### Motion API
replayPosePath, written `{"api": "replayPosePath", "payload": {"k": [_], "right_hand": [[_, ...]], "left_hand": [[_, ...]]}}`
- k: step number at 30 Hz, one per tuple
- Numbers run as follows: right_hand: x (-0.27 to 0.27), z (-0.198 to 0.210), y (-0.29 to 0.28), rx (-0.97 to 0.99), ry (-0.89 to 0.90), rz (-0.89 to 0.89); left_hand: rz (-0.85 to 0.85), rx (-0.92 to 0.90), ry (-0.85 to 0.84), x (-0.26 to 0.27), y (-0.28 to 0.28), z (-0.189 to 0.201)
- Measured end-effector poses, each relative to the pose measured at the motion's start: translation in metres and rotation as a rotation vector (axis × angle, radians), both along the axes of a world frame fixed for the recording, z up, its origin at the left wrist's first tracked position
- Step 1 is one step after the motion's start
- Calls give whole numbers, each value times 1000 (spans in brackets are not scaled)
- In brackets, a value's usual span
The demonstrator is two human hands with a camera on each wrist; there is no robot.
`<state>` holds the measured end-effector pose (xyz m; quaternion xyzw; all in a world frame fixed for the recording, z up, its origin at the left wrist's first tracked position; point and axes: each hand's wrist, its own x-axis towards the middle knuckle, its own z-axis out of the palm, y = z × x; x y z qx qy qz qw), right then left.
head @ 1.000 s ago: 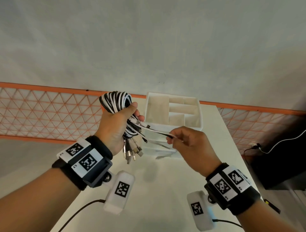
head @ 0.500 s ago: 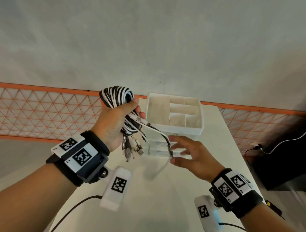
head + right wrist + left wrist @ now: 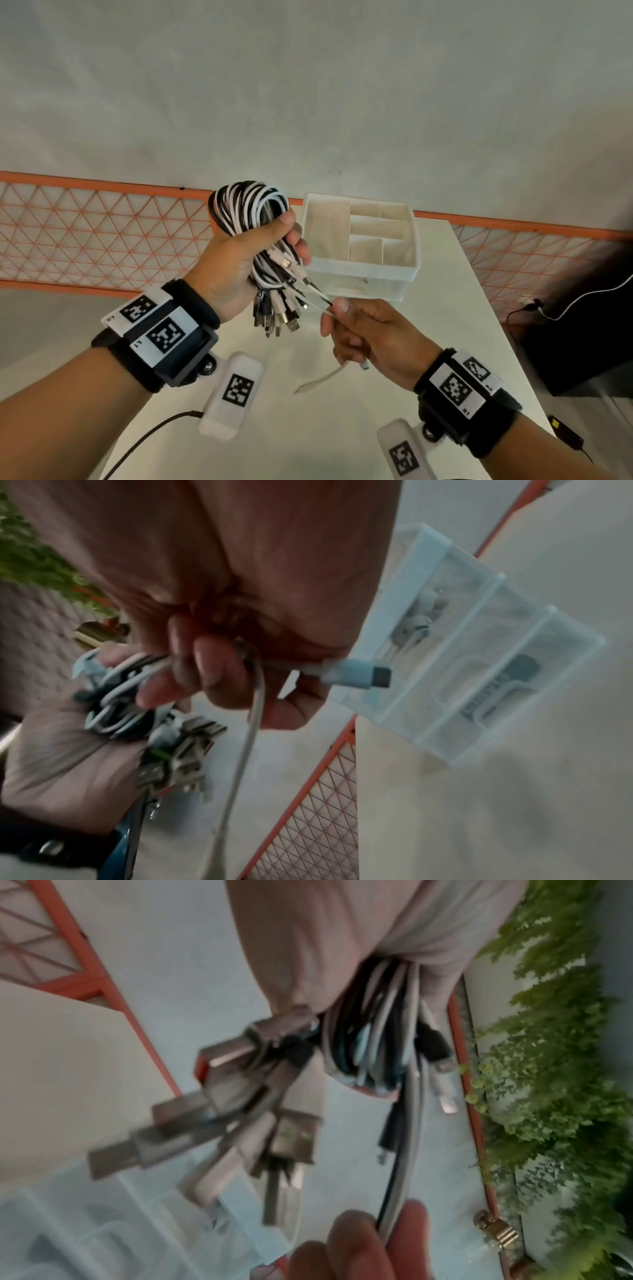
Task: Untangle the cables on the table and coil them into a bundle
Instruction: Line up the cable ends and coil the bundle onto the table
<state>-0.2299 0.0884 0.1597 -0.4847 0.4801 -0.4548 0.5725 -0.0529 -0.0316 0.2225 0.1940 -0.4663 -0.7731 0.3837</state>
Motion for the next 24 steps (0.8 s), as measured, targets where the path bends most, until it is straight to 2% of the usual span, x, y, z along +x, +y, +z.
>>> {"api": "replayPosePath", "payload": {"k": [3,4,7,8,10,13,17,20,24], "right_hand": [[-11,-2,0,69,-49,-25],[-15,3,-3,83,-39,-67],[-24,26,-11,50,69,-192],[-22,34,-13,19,134,-230],[-14,45,-16,-52,309,-300],[1,47,-16,-134,554,-387],[12,45,-11,-237,668,-409],[18,45,-9,-299,714,-392],[18,44,-6,-315,672,-379]], "left_hand": [[-159,-28,-12,9,2,-1],[-208,-77,-79,10,3,-1],[-239,-350,-444,4,12,-8],[-221,-394,-528,-2,16,-11],[-178,-368,-606,-13,23,-17],[-144,-300,-655,-22,28,-21],[-144,-300,-658,-27,29,-21],[-130,-283,-623,-27,27,-22],[-101,-317,-594,-27,27,-24]]}}
